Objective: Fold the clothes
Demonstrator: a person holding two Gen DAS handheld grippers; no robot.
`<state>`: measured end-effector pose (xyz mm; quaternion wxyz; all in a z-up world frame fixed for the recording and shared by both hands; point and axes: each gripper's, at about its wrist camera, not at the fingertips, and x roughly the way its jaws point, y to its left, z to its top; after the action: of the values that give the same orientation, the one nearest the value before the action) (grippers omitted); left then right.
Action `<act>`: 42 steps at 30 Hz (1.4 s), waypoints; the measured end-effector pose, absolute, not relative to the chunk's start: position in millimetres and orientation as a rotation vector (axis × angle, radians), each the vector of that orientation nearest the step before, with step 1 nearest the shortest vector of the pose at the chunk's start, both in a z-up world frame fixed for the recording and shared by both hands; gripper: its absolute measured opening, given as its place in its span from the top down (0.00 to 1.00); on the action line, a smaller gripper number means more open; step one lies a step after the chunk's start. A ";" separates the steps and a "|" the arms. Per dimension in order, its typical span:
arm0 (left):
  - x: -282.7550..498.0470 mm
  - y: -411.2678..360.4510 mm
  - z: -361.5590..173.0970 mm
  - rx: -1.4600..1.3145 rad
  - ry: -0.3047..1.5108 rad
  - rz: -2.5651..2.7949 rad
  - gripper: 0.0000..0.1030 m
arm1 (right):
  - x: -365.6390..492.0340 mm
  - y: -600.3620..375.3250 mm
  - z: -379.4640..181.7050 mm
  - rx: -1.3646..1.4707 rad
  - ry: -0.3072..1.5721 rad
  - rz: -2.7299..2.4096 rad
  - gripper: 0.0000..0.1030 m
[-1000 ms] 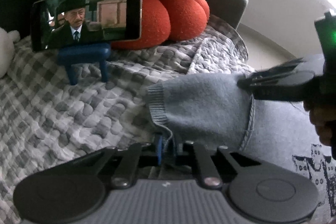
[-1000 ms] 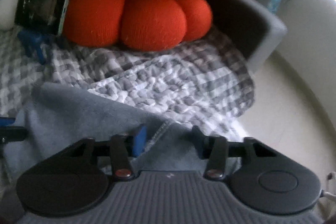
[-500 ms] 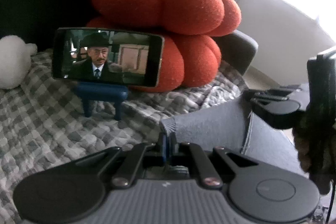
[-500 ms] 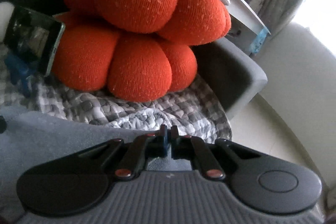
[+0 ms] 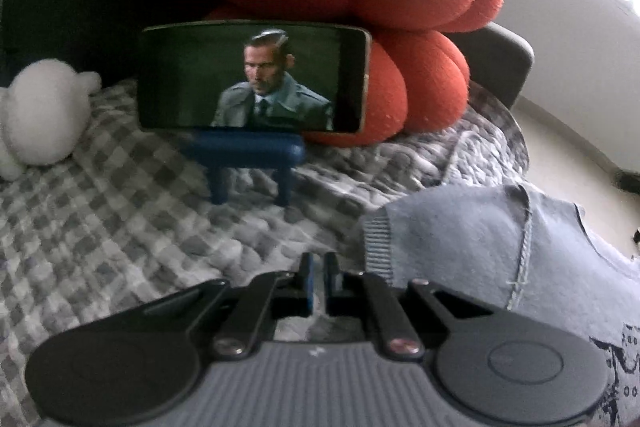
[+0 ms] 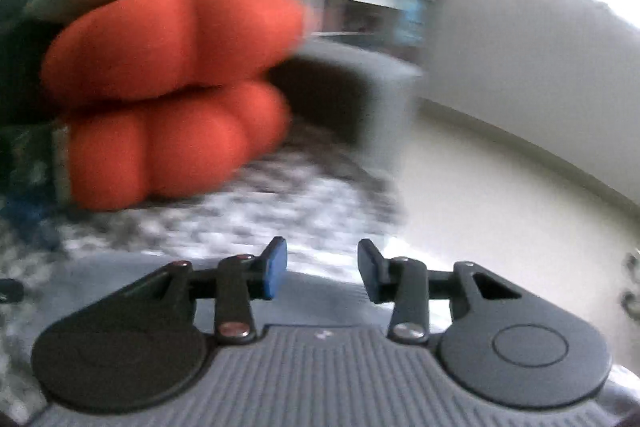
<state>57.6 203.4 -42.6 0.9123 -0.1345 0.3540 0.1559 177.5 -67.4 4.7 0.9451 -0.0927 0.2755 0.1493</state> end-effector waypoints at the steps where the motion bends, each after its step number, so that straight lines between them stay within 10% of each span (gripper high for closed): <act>1: 57.1 202.8 -41.1 -0.281 0.728 0.319 0.96 | 180.1 -97.7 7.0 -0.162 0.580 0.244 0.59; 16: 60.1 150.5 -26.7 -0.195 0.680 0.206 0.85 | 129.1 -376.0 -55.0 0.313 0.767 -0.256 0.59; 20: 62.4 140.3 -31.6 -0.167 0.704 0.183 0.84 | 131.1 -347.2 -55.5 0.110 0.765 -0.240 0.88; 26: 63.3 141.6 -33.0 -0.173 0.711 0.184 0.84 | 130.0 -353.0 -33.4 -0.028 0.690 -0.345 0.94; 32: 65.5 137.3 -36.5 -0.167 0.726 0.166 0.73 | 128.7 -358.1 -59.6 -0.075 0.790 -0.353 0.93; 36: 64.8 139.4 -35.8 -0.170 0.725 0.170 0.71 | 104.5 -376.4 -37.5 0.115 0.659 -0.394 0.69; 42: 65.5 141.5 -36.9 -0.193 0.736 0.162 0.69 | 67.0 -394.2 -35.8 0.278 0.710 -0.266 0.64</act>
<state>65.5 141.5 -36.9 0.9253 -0.0939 0.3587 0.0791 67.0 -394.2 -35.8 0.9196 0.1350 0.3455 -0.1293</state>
